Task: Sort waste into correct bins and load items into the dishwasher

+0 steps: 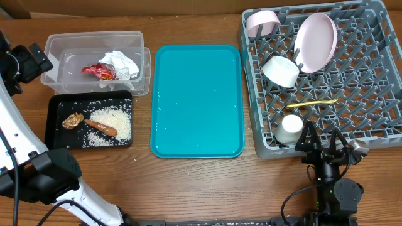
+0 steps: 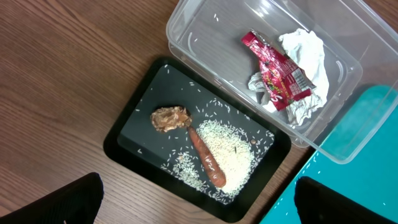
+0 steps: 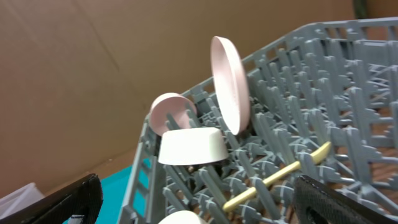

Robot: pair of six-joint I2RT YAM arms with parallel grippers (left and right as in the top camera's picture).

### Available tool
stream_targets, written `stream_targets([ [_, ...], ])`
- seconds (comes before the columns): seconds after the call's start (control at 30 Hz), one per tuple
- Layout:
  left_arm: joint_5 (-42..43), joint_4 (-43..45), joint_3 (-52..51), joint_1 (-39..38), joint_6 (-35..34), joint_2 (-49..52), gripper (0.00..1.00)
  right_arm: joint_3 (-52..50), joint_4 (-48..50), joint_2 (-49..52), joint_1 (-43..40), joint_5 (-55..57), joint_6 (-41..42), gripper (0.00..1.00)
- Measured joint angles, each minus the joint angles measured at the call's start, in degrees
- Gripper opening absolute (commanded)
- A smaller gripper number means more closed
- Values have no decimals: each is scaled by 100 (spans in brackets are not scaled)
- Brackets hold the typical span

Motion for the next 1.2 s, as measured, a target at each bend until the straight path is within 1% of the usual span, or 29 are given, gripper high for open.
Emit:
stream_targets([
  [0.83, 0, 0, 0, -2, 0, 0, 100, 0, -24, 0, 0, 96, 0, 100],
  [0.93, -9, -2, 0, -101, 0, 0, 100, 0, -24, 0, 0, 96, 0, 100],
  [1.03, -31, 0, 0, -542, 0, -26, 100, 0, -26, 0, 0, 98, 0, 100],
  [1.13, -59, 33, -57, -1517, -2, -498, 100, 0, -22, 0, 0, 101, 2, 100],
  [1.17, -44, 39, -271, -2135, 0, -1008, 100, 0, -28, 0, 0, 98, 0, 100],
  [1.2, -42, 61, -380, -2433, 0, -1233, 100, 0, -26, 0, 0, 101, 4, 100],
])
